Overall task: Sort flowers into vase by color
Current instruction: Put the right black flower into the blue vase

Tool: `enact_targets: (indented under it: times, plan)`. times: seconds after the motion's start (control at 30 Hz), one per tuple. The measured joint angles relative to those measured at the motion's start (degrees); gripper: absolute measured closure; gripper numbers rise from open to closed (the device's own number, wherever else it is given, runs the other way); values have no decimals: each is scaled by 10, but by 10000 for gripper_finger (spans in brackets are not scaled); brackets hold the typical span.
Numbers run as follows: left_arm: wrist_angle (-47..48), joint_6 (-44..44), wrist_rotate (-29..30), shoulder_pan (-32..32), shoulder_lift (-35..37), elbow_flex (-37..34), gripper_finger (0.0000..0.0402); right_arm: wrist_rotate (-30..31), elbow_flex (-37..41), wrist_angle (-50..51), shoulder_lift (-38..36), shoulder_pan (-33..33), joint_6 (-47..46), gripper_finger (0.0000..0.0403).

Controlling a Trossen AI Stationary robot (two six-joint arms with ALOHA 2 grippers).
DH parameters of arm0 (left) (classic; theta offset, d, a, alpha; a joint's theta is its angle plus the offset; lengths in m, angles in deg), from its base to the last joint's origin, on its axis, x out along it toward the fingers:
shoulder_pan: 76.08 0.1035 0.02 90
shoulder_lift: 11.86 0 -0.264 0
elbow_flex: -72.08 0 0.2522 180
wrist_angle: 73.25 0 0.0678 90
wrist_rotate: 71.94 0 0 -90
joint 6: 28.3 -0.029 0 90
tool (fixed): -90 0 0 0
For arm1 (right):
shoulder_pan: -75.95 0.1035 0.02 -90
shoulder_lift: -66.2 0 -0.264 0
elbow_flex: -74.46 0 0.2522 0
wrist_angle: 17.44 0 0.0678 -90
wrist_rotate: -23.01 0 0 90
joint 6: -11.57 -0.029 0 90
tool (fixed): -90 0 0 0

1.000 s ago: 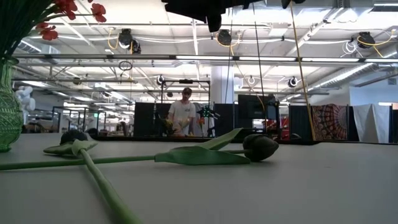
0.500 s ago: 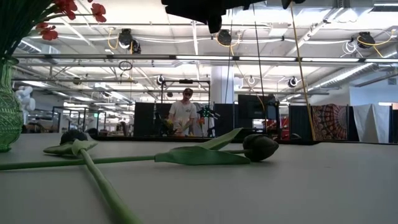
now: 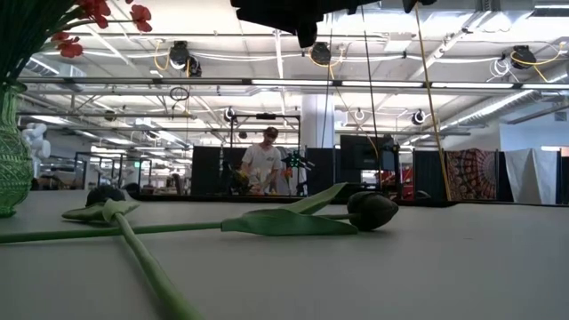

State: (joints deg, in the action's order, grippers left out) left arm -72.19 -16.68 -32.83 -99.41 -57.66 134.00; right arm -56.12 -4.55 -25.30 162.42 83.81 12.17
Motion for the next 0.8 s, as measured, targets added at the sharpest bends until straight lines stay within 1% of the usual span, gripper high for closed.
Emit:
enact_targets:
  times: [0.33,0.63,0.8]
  plan:
    - [11,-5,4,-15,-16,0,390,0,0,3,0,0,0,280]
    - [14,-4,5,-16,-44,0,390,0,0,10,0,1,-5,280]
    - [14,-1,5,-16,-47,0,390,-5,0,10,0,1,-5,280]
